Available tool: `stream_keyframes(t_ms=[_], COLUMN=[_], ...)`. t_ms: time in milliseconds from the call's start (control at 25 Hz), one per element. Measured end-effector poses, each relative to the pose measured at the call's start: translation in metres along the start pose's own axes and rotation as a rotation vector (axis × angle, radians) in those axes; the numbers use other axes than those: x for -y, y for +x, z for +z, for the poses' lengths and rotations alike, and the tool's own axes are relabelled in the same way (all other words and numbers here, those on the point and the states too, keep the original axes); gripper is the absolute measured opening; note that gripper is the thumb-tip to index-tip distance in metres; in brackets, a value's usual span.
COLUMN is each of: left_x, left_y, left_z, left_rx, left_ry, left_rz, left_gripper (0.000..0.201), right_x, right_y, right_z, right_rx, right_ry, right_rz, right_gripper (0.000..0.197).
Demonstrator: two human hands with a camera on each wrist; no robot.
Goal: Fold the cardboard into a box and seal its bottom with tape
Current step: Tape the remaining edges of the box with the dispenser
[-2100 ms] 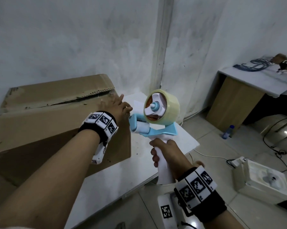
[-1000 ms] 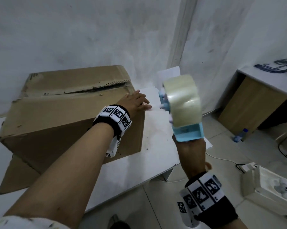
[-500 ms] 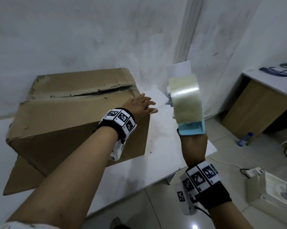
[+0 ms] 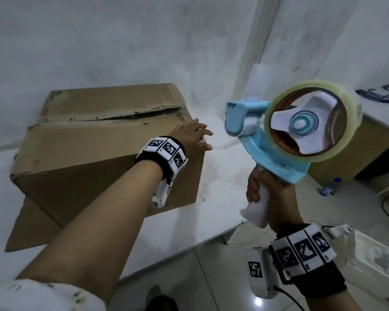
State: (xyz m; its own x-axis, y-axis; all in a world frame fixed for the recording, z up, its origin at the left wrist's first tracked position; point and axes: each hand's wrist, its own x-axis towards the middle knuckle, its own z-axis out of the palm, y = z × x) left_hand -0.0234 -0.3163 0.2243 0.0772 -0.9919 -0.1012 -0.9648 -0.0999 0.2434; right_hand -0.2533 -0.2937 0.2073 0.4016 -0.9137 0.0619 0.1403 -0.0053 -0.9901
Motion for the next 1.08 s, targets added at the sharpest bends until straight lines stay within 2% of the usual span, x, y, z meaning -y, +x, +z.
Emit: stream_keyframes(t_ms=[160, 280, 400, 520, 600, 680, 880, 1080], left_x=[-0.001, 0.0, -0.001, -0.004, -0.005, -0.006, -0.011, -0.011], left_y=[-0.003, -0.005, -0.007, -0.009, -0.008, -0.008, -0.011, -0.007], left_z=[0.001, 0.003, 0.004, 0.001, 0.001, 0.001, 0.001, 0.007], left_rx=[-0.042, -0.086, -0.162, -0.169, -0.187, -0.21, -0.268, -0.31], left_ry=[0.045, -0.019, -0.112, -0.145, -0.197, -0.156, -0.058, 0.017], left_rz=[0.053, 0.138, 0.167, 0.112, 0.082, 0.083, 0.087, 0.045], left_gripper=[0.043, 0.029, 0.022, 0.026, 0.022, 0.012, 0.019, 0.015], right_x=[-0.008, -0.013, -0.018, -0.025, -0.029, -0.033, -0.041, -0.045], right_y=[-0.007, -0.012, -0.012, -0.012, -0.012, -0.012, -0.01, -0.009], right_z=[-0.003, -0.002, 0.002, 0.003, 0.002, 0.002, 0.004, 0.006], right_rx=[-0.007, -0.028, -0.04, -0.045, -0.045, -0.044, -0.05, -0.045], right_ry=[0.039, 0.056, 0.081, 0.093, 0.089, 0.087, 0.12, 0.104], right_rz=[0.094, 0.116, 0.136, 0.15, 0.167, 0.184, 0.198, 0.224], right_gripper=[0.024, 0.009, 0.009, 0.01, 0.01, 0.01, 0.011, 0.012])
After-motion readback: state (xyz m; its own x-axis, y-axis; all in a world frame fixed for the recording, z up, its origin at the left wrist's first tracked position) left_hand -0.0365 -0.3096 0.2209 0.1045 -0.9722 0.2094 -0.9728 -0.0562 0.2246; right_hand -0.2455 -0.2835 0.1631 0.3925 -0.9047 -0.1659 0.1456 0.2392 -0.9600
